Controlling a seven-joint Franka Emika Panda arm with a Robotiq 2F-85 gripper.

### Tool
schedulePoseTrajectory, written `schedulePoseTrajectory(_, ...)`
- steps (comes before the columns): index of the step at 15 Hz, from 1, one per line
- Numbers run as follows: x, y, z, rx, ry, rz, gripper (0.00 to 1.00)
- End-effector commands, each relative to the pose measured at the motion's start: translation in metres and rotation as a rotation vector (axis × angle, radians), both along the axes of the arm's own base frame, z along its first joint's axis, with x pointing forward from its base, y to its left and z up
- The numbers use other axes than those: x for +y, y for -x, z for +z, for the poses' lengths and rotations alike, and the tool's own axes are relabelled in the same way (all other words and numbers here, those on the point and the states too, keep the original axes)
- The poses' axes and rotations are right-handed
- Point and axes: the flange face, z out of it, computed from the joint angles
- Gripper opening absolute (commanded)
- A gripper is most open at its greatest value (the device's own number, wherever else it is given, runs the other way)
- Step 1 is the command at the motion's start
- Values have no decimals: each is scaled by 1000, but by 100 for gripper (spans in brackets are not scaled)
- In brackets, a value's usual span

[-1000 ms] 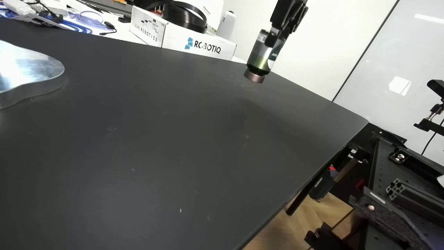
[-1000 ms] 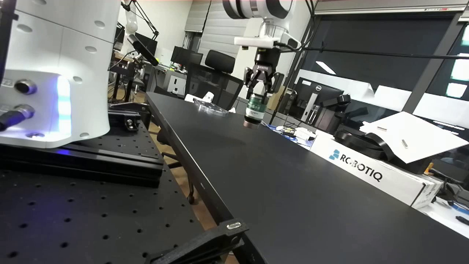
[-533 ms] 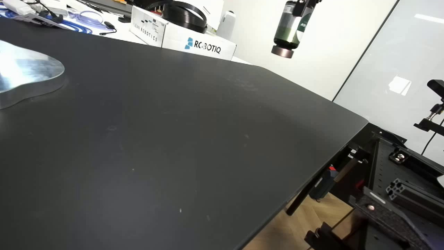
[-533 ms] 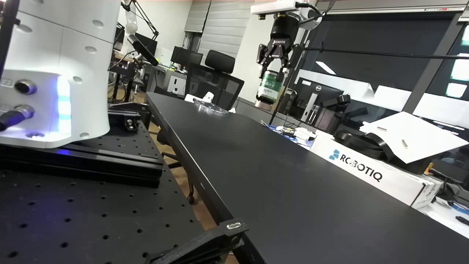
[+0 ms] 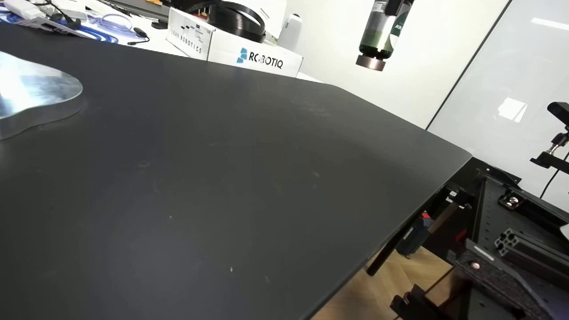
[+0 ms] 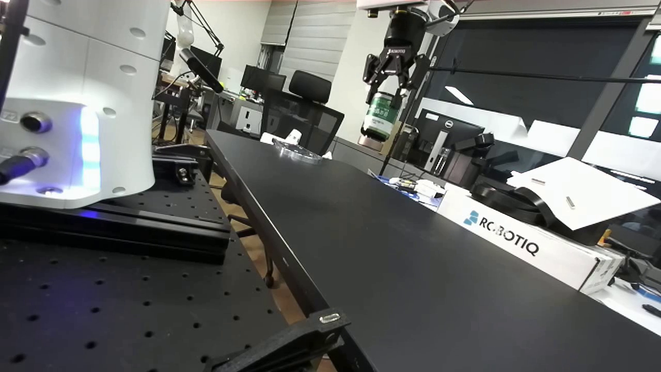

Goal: Pick up the bottle and put it on the right side of the table

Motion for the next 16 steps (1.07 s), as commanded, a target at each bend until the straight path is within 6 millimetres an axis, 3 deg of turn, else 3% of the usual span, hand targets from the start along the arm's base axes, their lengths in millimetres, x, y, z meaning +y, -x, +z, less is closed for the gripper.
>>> schedulePoseTrajectory(1,0,0,0,1,0,0,43)
schedulePoseTrajectory(4,-33,-45,-1,-26,-7,-57,43)
schedulePoseTrajectory(10,-134,-131,1,-111,-50,-245,43)
schedulePoseTrajectory(13,-182,-151,-2,-134,-58,-343,43)
schedulePoseTrajectory(16,-222,-152,-21,-161,-52,-409,43)
